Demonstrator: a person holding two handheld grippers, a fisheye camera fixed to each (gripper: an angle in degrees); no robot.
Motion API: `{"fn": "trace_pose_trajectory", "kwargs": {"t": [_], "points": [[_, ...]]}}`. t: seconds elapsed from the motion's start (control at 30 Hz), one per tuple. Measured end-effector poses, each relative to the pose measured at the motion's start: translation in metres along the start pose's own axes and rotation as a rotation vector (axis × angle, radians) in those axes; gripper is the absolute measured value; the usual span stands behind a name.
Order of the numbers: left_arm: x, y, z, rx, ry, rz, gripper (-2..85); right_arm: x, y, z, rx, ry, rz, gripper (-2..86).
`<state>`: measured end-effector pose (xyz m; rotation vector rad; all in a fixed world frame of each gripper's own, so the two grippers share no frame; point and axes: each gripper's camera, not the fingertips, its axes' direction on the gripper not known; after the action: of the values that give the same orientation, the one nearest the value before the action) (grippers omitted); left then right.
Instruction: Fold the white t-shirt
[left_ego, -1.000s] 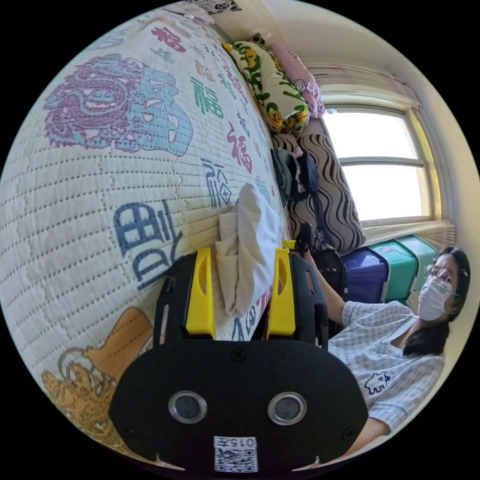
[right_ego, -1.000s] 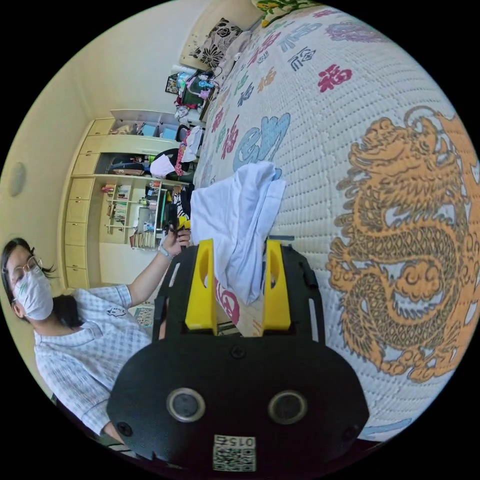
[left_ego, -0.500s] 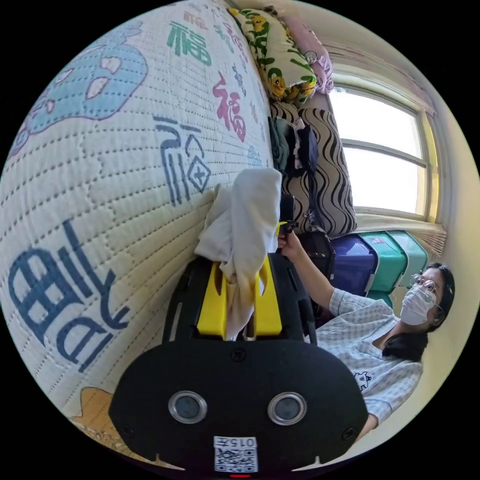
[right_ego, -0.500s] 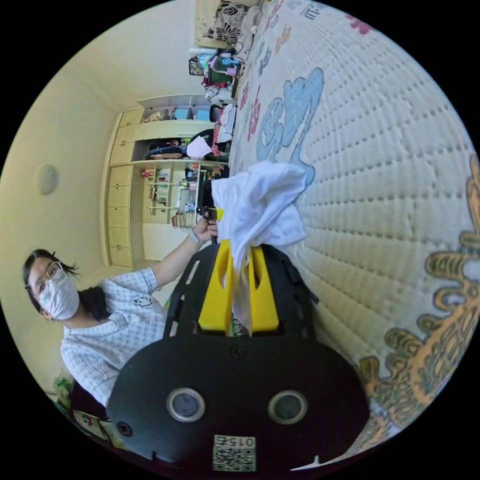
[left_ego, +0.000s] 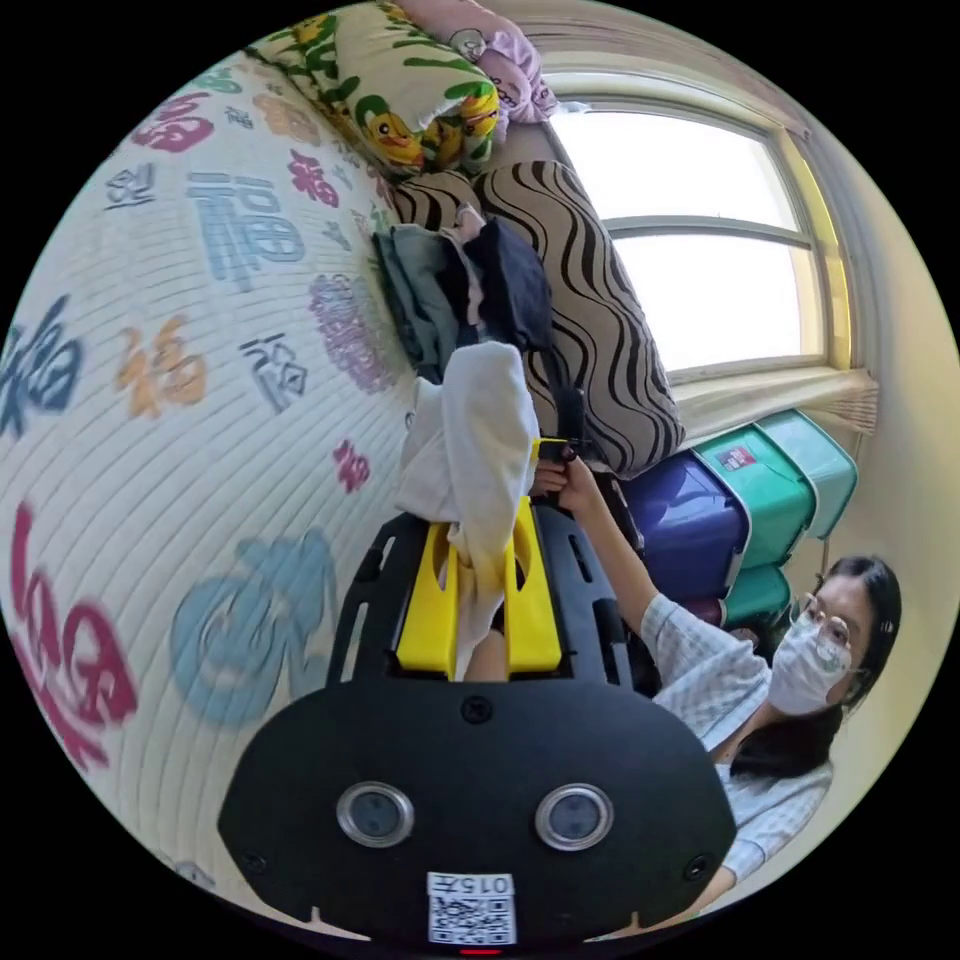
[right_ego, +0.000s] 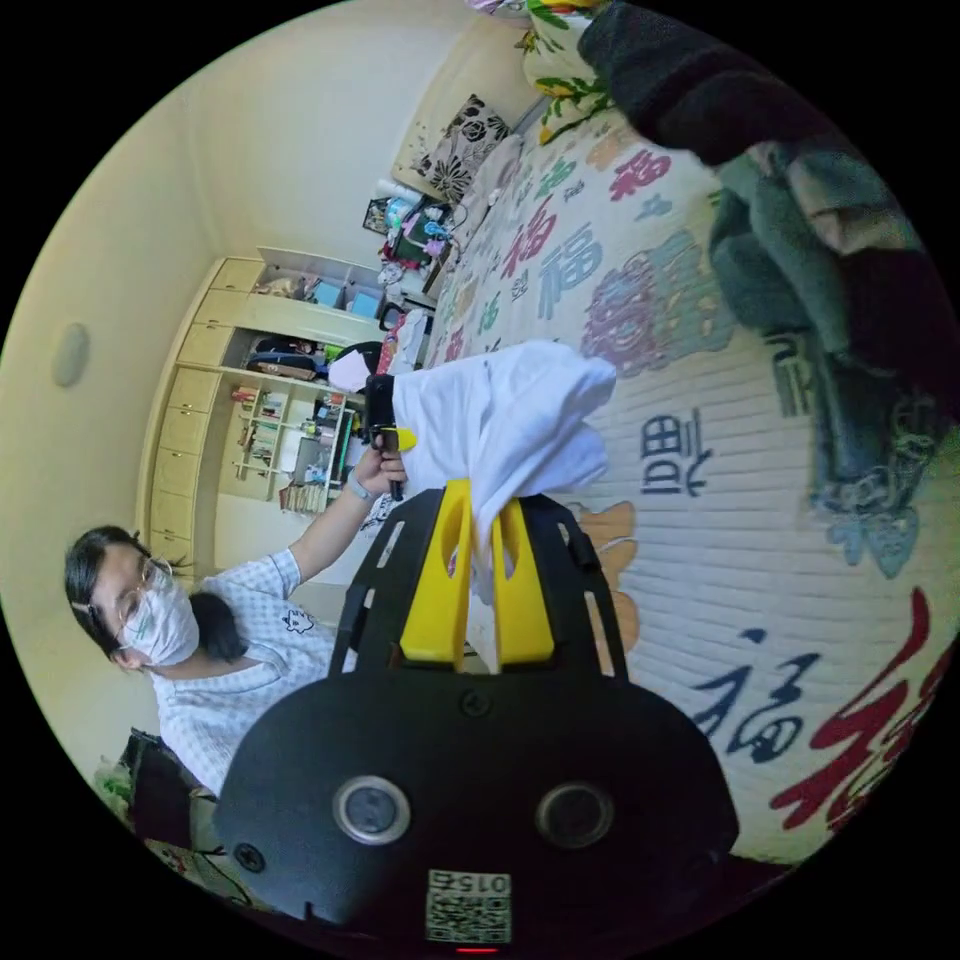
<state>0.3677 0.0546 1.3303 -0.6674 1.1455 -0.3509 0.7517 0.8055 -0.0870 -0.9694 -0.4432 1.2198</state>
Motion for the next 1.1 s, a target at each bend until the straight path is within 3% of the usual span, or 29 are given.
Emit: {"fn": "trace_pose_trajectory", "kwargs": {"t": [0.2, 0.47, 0.63, 0.77, 0.87, 0.97, 1.1], "points": [[-0.01, -0.042, 0.071, -0.042, -0.039, -0.153, 6.7, 0.041, 0.012, -0.03, 0.037, 0.126, 0.199, 1.7], [0.051, -0.003, 0.03, 0.048, -0.024, -0.179, 6.1, 0.039, 0.065, 0.005, 0.155, 0.071, 0.284, 4.2], [0.154, 0.102, -0.068, 0.198, -0.164, -0.131, 1.3, -0.029, 0.111, 0.008, 0.298, 0.27, 0.34, 1.5], [0.251, 0.217, -0.13, 0.233, -0.235, -0.018, -0.3, -0.148, 0.151, 0.023, 0.496, 0.601, 0.269, -0.2], [0.346, 0.335, -0.182, 0.324, -0.379, 0.06, -0.7, -0.263, 0.184, 0.071, 0.664, 0.722, 0.051, -0.4], [0.455, 0.463, -0.236, 0.494, -0.619, 0.154, -0.8, -0.383, 0.229, 0.153, 0.754, 0.712, -0.221, -0.5], [0.608, 0.634, -0.29, 0.78, -1.32, 0.259, -0.7, -0.533, 0.299, 0.296, 0.85, 0.565, -0.528, -0.6]]}}
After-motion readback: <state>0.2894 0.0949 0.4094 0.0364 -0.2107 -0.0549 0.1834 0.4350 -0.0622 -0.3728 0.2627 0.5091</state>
